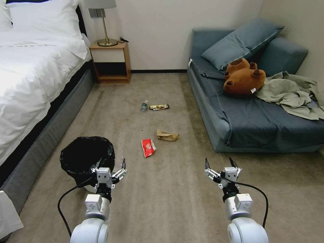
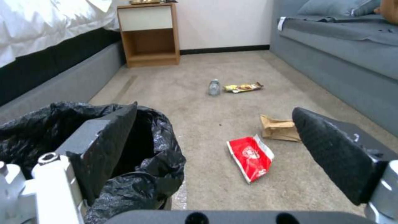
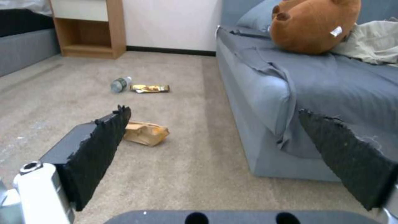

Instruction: Pick up the trash bin, then pick up the garbage on the floor and place it into the trash bin.

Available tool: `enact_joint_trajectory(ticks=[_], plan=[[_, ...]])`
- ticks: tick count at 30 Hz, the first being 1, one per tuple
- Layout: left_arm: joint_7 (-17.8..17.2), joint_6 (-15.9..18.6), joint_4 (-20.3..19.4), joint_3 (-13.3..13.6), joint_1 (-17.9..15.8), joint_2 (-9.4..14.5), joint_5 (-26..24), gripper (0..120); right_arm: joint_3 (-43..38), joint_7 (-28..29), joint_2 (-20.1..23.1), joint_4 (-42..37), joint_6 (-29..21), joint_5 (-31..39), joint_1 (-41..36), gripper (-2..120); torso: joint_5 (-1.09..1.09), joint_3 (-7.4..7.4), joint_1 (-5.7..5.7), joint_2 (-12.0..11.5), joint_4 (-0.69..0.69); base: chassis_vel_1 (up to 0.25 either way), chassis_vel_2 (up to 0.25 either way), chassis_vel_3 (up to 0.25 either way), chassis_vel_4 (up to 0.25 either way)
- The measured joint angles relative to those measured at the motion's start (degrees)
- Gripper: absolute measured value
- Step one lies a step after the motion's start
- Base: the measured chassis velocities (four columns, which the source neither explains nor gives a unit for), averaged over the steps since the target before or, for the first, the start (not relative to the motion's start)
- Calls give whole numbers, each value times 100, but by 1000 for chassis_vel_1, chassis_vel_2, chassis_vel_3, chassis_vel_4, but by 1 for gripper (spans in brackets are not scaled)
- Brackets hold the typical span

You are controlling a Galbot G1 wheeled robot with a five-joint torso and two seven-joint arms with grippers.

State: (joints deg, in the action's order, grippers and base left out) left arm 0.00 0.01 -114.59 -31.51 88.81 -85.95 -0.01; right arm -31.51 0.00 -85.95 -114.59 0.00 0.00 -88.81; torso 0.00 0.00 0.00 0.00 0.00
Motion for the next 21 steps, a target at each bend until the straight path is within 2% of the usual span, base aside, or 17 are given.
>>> enact_joint_trajectory(ticks=[21], plan=[[0, 0, 0, 0, 0, 0, 0, 100, 0, 0, 0, 0, 0, 0, 0, 100, 0, 0, 0, 0, 0, 0, 0, 0, 0]])
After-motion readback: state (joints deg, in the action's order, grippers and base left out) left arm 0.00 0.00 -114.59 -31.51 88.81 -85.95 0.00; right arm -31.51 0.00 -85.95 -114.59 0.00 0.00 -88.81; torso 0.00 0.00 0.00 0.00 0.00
